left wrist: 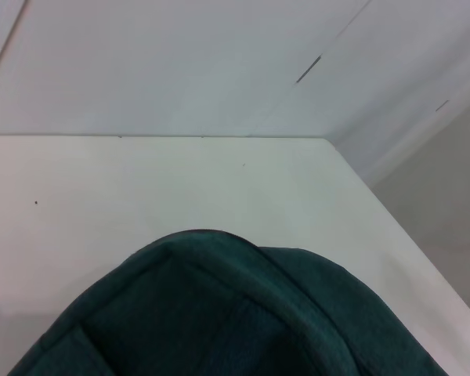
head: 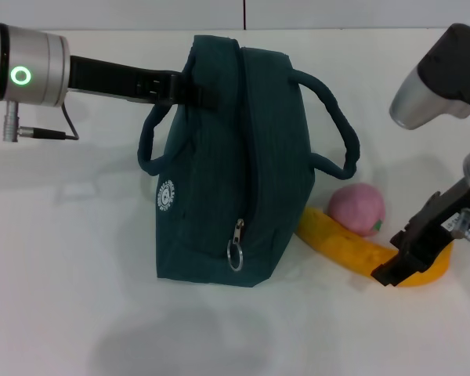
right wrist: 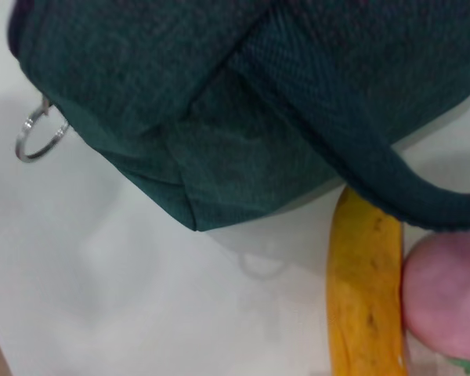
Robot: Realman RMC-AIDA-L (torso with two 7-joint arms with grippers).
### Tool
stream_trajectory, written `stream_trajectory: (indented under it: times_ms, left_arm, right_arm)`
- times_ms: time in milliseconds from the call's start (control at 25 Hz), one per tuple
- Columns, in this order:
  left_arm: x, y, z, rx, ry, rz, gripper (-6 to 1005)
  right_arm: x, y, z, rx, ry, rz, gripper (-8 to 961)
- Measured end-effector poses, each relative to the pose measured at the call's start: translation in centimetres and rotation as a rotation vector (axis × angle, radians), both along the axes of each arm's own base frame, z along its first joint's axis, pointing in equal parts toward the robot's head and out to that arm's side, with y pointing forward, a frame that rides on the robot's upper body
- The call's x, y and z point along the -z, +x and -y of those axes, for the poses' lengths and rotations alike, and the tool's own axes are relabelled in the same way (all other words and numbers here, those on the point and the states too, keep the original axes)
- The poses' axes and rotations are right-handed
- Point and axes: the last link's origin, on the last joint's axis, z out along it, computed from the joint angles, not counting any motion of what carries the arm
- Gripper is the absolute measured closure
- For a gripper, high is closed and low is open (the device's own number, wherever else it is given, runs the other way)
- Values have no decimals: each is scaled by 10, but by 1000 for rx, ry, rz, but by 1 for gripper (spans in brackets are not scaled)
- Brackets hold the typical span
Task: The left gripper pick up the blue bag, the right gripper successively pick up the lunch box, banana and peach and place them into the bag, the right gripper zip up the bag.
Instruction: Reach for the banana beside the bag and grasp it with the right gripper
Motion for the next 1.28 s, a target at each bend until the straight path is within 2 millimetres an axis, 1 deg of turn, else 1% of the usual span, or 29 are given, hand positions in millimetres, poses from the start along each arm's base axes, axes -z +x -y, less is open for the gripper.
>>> stream_trajectory:
  times_ms: [480, 840, 1280]
  left_arm:
    - [0, -3, 2, -6, 1, -1, 943]
    - [2, -6, 2, -16, -8, 3, 943]
    - [2, -5, 2, -13, -8, 2, 943]
  right_arm:
    - [3, 4, -2, -32, 8, 8, 333]
    - [18, 18, -3, -67, -6, 74, 313]
    - [22, 18, -3, -95, -13, 88, 323]
